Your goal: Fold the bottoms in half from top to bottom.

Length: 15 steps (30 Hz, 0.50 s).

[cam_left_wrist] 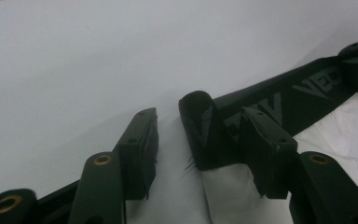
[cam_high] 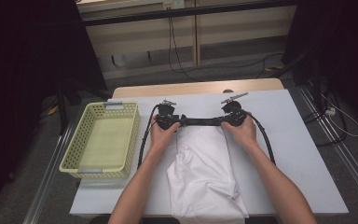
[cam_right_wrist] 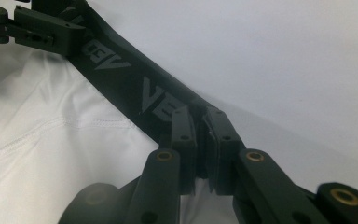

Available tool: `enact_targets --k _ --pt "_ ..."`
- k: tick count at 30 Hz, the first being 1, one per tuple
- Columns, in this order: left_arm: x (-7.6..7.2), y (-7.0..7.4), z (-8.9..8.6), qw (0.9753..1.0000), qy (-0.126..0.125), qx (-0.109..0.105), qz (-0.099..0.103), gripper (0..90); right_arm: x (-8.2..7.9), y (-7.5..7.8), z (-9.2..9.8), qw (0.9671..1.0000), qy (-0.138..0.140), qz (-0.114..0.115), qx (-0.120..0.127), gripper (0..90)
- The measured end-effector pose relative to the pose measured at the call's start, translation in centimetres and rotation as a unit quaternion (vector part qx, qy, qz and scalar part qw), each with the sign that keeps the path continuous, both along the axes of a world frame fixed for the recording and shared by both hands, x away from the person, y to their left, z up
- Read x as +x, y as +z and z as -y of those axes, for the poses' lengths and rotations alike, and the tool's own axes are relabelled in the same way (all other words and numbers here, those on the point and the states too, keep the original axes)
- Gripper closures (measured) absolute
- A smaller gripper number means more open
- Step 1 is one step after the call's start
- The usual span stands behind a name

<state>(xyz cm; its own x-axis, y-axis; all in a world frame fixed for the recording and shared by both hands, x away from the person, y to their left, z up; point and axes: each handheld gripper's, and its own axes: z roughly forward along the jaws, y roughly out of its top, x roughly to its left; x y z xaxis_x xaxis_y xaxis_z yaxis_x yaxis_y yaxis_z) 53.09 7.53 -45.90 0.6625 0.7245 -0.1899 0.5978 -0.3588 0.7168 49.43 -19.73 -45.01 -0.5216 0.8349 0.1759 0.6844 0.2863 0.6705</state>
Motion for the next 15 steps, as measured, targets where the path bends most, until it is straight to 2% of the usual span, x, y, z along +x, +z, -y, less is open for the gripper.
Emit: enact_targets --k 2,3,12,14,15 --pt "0.04 -0.05 0.12 0.9995 -0.011 -0.023 -0.018 57.5 0.02 0.01 -0.01 1.0000 0.000 0.000 0.000 83.0" --pt "0.01 -0.07 0.18 0.9996 -0.012 -0.022 -0.016 60.2 0.02 0.01 -0.02 1.0000 0.000 -0.001 0.000 83.0" --pt "-0.10 0.03 0.25 0.9990 -0.020 -0.026 -0.030 61.2 0.01 0.01 -0.01 1.0000 -0.003 -0.001 0.002 83.1" --pt "-0.31 0.23 0.26 0.9985 -0.039 -0.017 -0.035 65.7 0.02 0.02 0.02 1.0000 -0.001 0.000 0.002 83.1" --pt "-0.31 0.23 0.26 0.9985 -0.039 -0.017 -0.035 68.8 0.04 0.04 0.08 1.0000 -0.001 0.000 0.004 83.1"
